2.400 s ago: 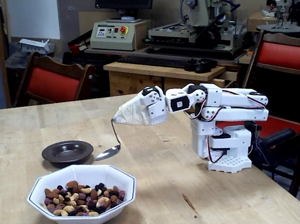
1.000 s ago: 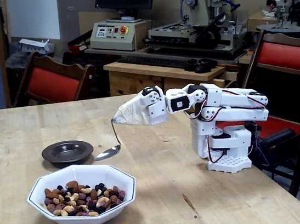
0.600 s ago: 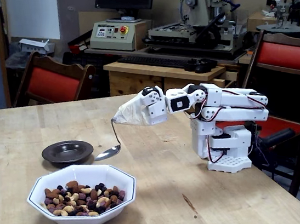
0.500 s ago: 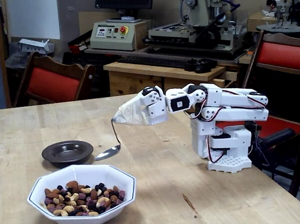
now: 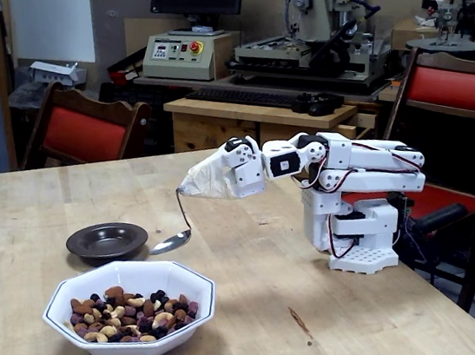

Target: Use spoon to take food

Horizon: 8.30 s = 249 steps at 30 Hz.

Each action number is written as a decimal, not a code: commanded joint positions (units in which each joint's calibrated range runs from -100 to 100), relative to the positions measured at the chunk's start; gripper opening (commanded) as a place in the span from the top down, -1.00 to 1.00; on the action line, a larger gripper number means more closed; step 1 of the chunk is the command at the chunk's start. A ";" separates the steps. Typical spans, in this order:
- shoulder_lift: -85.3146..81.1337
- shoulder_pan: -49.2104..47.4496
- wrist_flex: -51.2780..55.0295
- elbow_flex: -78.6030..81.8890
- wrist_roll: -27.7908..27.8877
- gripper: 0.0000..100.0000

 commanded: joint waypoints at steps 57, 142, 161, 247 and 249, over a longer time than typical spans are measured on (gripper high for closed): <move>48.52 -23.46 20.87 -56.58 0.34 0.92; 87.46 -19.09 -2.61 -72.24 -3.76 0.92; 75.73 -13.16 -29.41 -41.71 -4.10 0.92; 82.41 -17.53 -49.81 -39.59 -1.71 0.92; 80.44 -17.53 -49.81 -37.82 -1.71 0.92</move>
